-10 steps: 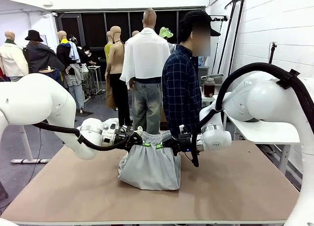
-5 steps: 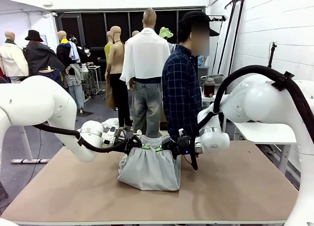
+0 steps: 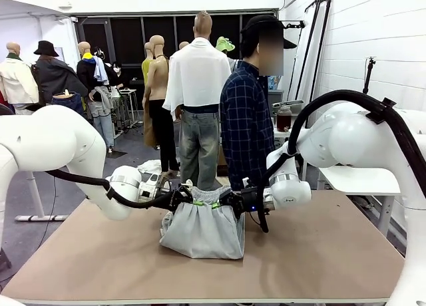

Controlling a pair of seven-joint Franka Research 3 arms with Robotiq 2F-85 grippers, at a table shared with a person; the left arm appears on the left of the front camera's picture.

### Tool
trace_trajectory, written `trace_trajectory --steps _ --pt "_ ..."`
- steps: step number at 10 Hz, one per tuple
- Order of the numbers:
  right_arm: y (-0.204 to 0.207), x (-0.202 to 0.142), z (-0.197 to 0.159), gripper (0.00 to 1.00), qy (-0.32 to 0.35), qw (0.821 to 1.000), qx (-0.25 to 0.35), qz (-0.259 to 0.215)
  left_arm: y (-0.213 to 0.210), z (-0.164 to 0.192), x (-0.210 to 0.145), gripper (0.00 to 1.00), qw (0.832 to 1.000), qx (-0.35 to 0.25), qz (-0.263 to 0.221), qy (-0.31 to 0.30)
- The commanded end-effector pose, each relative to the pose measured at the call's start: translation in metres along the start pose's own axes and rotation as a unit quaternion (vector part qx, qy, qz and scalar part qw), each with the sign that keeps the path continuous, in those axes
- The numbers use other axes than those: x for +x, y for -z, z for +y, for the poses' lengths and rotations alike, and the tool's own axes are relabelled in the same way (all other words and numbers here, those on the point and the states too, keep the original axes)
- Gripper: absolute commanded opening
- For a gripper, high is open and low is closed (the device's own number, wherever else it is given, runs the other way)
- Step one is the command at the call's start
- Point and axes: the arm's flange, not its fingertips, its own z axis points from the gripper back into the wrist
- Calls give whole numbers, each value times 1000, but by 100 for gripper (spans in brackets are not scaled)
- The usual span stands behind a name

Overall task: Fold the training pants.
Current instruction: Fold the Training pants in half.

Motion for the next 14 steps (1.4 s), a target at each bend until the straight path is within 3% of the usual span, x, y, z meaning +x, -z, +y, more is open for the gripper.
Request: trace_trajectory --steps 1,13,14 --pt "-22 19 -22 0 26 998 -49 -16 -23 7 17 0 999 31 -15 -26" --pt "-22 40 -34 0 34 996 -68 -42 -16 18 45 0 999 23 -32 -30" --pt "-23 39 -32 20 36 996 -66 -44 -19 19 46 20 999 21 -35 -34"
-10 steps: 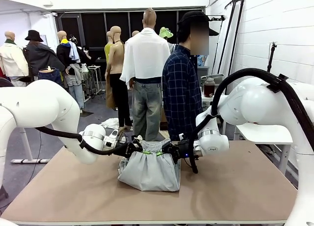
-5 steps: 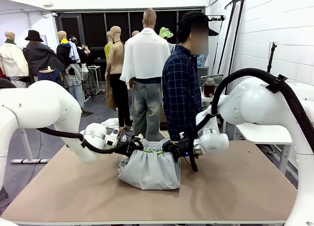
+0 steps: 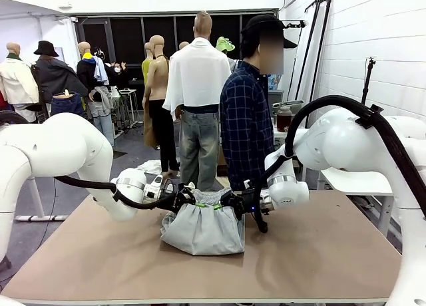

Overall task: Fold the training pants.
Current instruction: Fold the Training pants in half.

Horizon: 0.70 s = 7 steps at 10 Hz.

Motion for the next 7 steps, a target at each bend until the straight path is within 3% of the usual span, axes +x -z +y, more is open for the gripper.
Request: trace_trajectory --steps 1,4,7 --pt "-26 17 -13 40 14 998 -45 -31 -35 7 16 40 999 10 -35 -11" --pt "-38 13 -9 100 16 997 -61 -39 -51 7 9 99 999 3 -44 -17" --pt "-65 10 -3 100 16 995 -77 -56 -84 1 -6 100 998 -12 -68 -7"
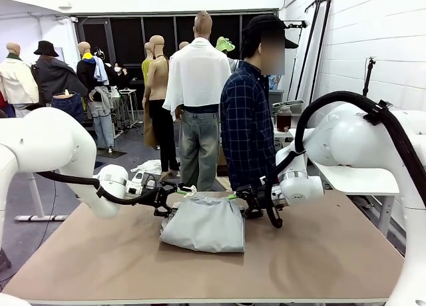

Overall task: Fold the training pants.
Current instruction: Fold the Training pants in half.

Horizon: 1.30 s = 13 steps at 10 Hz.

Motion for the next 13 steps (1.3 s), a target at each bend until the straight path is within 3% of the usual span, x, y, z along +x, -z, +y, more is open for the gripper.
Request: trace_trajectory --steps 1,6,9,10,13 --pt "-20 -4 2 100 8 999 -32 -2 -24 -4 -17 100 1000 -14 -21 11" --pt "-54 -1 25 100 -17 998 -55 -28 -55 -29 -34 100 997 -20 -58 52" --pt "-58 1 35 100 -44 997 -45 -36 -48 -31 -34 100 997 9 -57 54" --pt "-56 5 30 100 -29 998 -43 -31 -57 -37 -30 100 998 -15 -44 48" --pt "-56 5 30 100 -29 998 -43 -31 -57 -37 -30 100 998 -15 -44 48"
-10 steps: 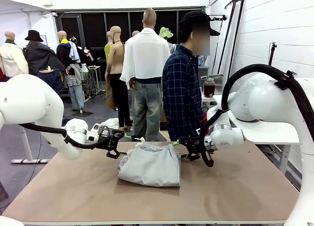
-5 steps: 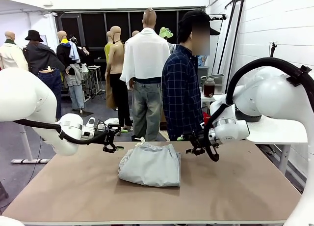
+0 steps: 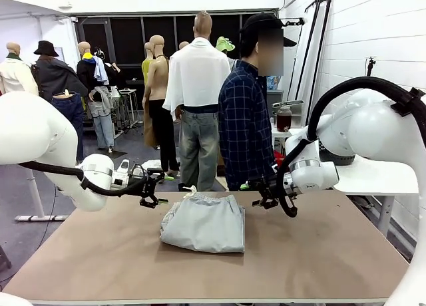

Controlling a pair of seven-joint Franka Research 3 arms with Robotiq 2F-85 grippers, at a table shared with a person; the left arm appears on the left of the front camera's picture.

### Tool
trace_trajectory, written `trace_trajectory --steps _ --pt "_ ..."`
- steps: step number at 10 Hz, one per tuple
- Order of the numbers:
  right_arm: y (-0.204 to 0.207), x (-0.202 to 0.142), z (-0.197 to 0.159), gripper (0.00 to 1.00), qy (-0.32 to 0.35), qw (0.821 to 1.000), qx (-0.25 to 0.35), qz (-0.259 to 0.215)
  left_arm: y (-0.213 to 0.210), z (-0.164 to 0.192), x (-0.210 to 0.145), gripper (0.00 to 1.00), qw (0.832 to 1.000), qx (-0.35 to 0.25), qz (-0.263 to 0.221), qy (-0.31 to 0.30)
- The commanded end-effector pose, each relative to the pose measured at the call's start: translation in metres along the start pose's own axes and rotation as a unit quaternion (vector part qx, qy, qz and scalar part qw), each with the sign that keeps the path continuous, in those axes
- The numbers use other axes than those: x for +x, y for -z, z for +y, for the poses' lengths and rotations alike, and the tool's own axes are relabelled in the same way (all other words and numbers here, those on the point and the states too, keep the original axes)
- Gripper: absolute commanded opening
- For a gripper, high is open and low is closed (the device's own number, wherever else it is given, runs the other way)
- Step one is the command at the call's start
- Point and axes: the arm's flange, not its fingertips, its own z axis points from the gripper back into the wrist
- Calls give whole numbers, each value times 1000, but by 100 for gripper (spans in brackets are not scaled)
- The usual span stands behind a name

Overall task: Fold the training pants.
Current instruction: Fold the Training pants in half.

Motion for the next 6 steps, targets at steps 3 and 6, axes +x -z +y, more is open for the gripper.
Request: trace_trajectory --steps 3,6 --pt "1 -1 -2 100 2 1000 -1 1 -2 -1 1 100 1000 -6 3 -1" --pt "1 -1 -2 100 2 1000 -1 1 -2 -1 1 100 1000 -6 3 -1"
